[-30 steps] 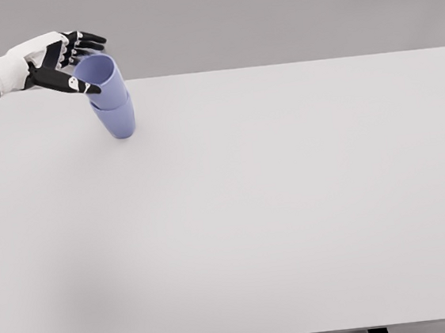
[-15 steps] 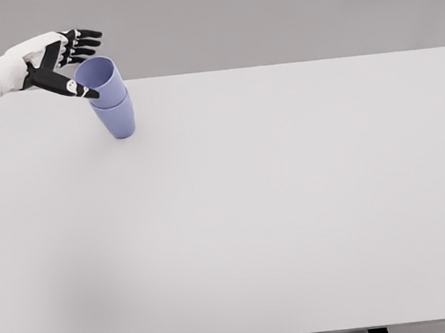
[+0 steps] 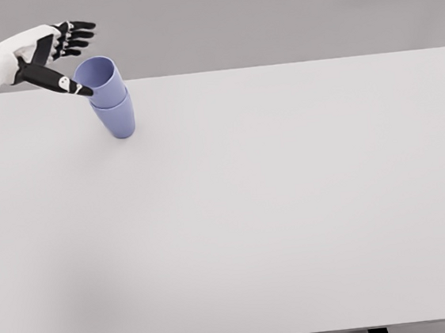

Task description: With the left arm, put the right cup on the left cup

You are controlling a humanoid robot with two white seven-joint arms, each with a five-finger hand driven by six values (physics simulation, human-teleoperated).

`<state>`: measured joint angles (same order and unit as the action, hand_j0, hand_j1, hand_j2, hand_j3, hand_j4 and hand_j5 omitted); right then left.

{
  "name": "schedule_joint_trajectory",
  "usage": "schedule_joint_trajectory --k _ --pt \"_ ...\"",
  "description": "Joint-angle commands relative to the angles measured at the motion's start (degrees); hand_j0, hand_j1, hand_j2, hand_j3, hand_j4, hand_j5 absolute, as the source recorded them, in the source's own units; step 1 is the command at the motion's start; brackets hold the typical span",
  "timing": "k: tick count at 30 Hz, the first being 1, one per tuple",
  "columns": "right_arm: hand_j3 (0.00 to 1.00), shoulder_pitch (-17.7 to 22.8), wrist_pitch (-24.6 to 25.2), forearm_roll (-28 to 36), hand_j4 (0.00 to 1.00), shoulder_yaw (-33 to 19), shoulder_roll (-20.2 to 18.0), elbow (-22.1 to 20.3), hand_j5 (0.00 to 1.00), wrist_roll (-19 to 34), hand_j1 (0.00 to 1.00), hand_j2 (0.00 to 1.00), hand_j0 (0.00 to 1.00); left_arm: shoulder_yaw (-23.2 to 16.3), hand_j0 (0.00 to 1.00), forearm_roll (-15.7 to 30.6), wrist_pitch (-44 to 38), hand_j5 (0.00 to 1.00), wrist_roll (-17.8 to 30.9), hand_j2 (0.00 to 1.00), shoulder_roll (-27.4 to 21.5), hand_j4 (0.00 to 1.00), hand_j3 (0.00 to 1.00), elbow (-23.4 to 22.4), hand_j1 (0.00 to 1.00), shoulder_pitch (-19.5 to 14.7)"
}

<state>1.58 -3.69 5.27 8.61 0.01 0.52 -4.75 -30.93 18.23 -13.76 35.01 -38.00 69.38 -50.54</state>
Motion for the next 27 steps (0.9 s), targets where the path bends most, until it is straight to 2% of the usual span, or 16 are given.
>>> schedule_joint_trajectory --k 1,7,15,19,21,22,23,25,27 --pt "1.00 0.00 0.00 0.01 1.00 0.00 -0.01 0.01 1.00 0.00 1.00 1.00 1.00 0.17 1.00 0.31 0.05 1.00 -0.01 1.00 -1.03 1.00 1.00 0.58 1.00 0.00" --pt "1.00 0.00 0.00 0.01 1.00 0.00 -0.01 0.01 1.00 0.00 1.00 1.00 1.00 1.84 1.00 0.67 0.05 1.00 -0.01 1.00 -4.28 1.00 1.00 2.69 1.00 1.14" --pt "1.00 0.00 0.00 0.01 1.00 0.00 -0.01 0.01 1.00 0.00 1.00 1.00 1.00 10.63 1.00 1.90 0.05 1.00 -0.01 1.00 -9.29 1.00 1.00 6.21 1.00 10.02" --pt "1.00 0.00 0.00 0.01 1.00 0.00 -0.01 0.01 1.00 0.00 1.00 1.00 1.00 15.72 1.00 3.30 3.82 1.00 -0.01 1.00 -9.38 1.00 1.00 9.90 1.00 17.75" --pt "1.00 0.00 0.00 0.01 1.00 0.00 -0.01 0.01 1.00 0.00 1.00 1.00 1.00 20.56 1.00 4.36 8.92 1.00 -0.01 1.00 -9.90 1.00 1.00 13.68 1.00 24.16" --pt "1.00 0.00 0.00 0.01 1.00 0.00 -0.01 0.01 1.00 0.00 1.00 1.00 1.00 21.87 1.00 4.36 9.80 1.00 -0.01 1.00 -9.99 1.00 1.00 14.38 1.00 25.57" --pt "1.00 0.00 0.00 0.01 1.00 0.00 -0.01 0.01 1.00 0.00 1.00 1.00 1.00 24.86 1.00 4.36 12.08 1.00 -0.01 1.00 -9.90 1.00 1.00 15.96 1.00 29.08" --pt "1.00 0.00 0.00 0.01 1.00 0.00 -0.01 0.01 1.00 0.00 1.00 1.00 1.00 27.15 1.00 4.18 18.32 1.00 -0.01 1.00 -9.90 1.00 1.00 17.81 1.00 33.22" --pt "1.00 0.00 0.00 0.01 1.00 0.00 -0.01 0.01 1.00 0.00 1.00 1.00 1.00 27.50 1.00 4.09 22.98 1.00 -0.01 1.00 -9.73 1.00 1.00 17.72 1.00 34.80"
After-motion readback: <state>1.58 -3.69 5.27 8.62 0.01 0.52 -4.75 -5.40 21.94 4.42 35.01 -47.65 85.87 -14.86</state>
